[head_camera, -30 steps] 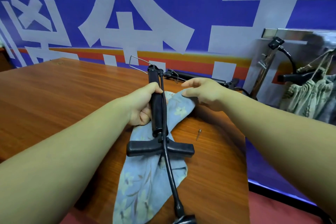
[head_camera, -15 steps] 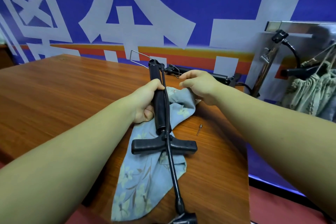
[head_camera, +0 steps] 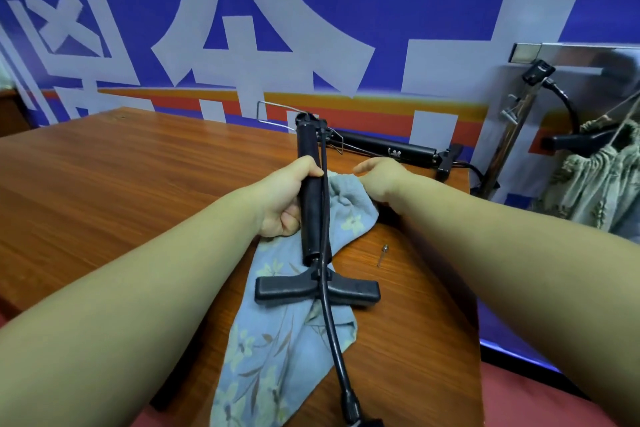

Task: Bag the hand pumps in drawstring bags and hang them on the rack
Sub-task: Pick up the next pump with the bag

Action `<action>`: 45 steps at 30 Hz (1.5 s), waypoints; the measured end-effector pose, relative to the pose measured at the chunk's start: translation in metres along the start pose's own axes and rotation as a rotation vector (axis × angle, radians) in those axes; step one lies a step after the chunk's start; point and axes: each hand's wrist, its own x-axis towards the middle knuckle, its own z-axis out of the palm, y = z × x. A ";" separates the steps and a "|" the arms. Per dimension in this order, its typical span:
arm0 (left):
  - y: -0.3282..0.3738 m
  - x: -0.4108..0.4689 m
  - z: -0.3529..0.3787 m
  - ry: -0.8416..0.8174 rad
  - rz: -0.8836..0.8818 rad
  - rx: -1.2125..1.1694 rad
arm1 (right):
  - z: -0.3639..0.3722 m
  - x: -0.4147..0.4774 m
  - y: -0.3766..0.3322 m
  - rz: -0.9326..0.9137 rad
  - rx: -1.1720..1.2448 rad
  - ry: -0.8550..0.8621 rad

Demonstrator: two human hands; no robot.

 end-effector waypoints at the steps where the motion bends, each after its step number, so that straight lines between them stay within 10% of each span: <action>1: -0.002 0.002 0.002 0.015 -0.013 0.012 | 0.001 0.002 0.003 0.010 0.092 0.016; 7: -0.005 0.005 0.005 0.156 0.065 -0.065 | -0.008 0.004 0.012 0.069 0.626 0.010; 31: 0.040 -0.052 -0.054 0.729 0.373 -0.225 | -0.116 -0.054 -0.158 -0.350 1.218 0.137; 45: 0.081 -0.076 -0.009 0.596 0.525 -0.229 | -0.163 -0.105 -0.134 -0.452 0.988 0.264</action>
